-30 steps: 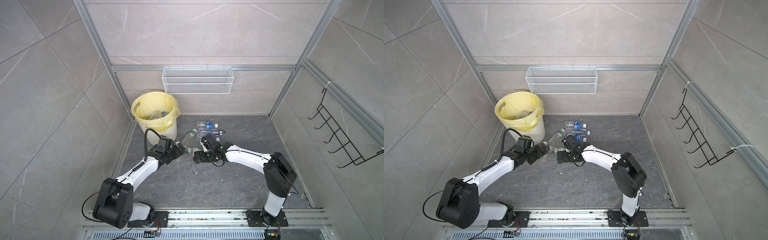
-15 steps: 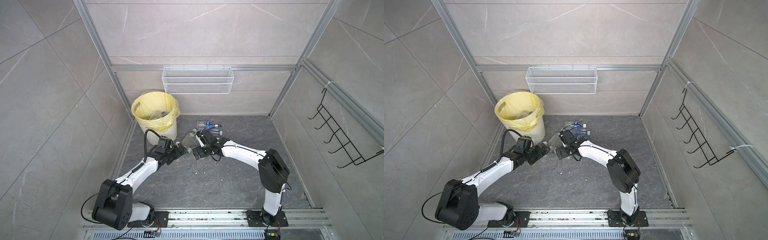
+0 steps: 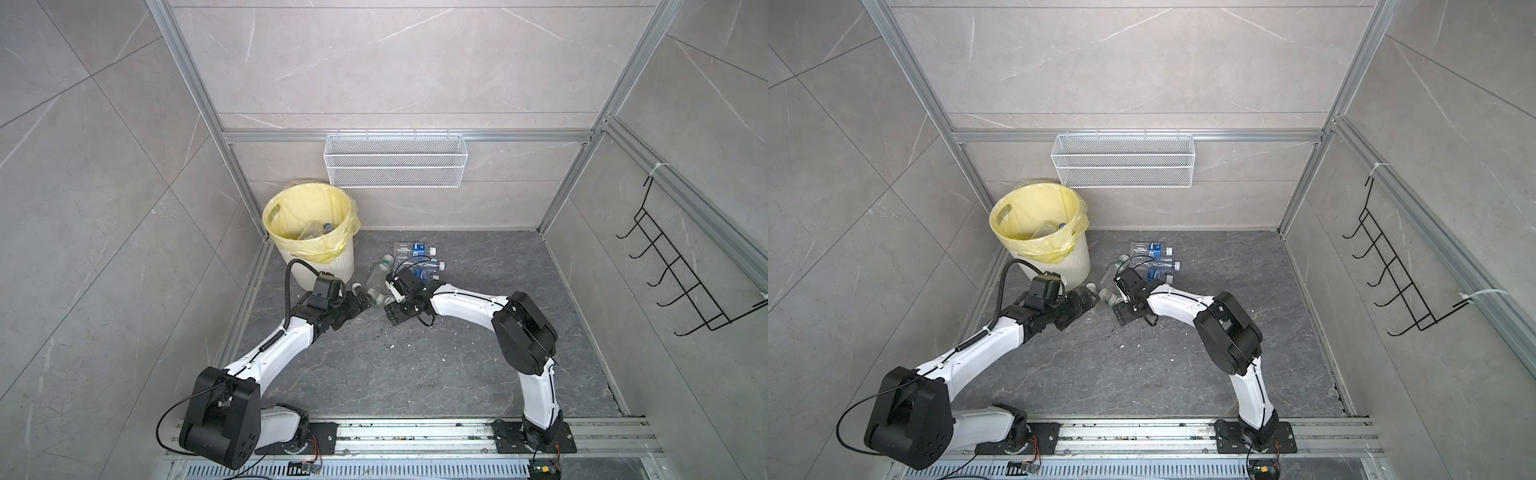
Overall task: Throw the plastic bottles in the bin
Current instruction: 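Lower the right gripper onto the green-labelled clear bottle and close it, then lift the bottle upright with the right gripper and close the left gripper on its cap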
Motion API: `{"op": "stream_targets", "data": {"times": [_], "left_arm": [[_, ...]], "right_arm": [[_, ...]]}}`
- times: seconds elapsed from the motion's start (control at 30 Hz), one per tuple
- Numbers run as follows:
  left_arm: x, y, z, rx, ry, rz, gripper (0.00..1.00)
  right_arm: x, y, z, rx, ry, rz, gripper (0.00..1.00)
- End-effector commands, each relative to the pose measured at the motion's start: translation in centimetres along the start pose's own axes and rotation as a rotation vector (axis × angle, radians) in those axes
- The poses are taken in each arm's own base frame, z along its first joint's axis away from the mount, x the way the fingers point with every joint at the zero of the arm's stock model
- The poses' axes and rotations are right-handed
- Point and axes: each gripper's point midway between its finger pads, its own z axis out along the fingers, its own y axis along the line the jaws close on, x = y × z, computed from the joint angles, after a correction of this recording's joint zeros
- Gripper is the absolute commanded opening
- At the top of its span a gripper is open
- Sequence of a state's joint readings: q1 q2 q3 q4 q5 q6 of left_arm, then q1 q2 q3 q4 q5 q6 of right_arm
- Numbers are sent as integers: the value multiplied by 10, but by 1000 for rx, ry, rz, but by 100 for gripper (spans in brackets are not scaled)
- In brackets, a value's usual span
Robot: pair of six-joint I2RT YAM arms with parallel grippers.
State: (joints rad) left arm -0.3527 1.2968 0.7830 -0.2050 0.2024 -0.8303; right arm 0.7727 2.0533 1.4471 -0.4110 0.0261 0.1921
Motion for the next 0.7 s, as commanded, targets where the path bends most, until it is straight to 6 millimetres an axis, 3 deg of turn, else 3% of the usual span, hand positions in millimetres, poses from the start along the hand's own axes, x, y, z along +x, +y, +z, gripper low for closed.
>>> {"op": "stream_targets", "data": {"times": [0.0,0.17,0.4,0.67], "left_arm": [[-2,-4,-1,18,0,-8,100],[-3,-8,0,26,3,-11,100],[-2,-31,1,117,17,15,100],[-8,-67,2,209,12,18,99]], "right_arm": [[8,5,-6,-19,-1,11,74],[14,8,-18,-34,-9,29,66],[11,16,-62,-99,-82,76,56],[3,31,-112,-215,-163,107,56]]}}
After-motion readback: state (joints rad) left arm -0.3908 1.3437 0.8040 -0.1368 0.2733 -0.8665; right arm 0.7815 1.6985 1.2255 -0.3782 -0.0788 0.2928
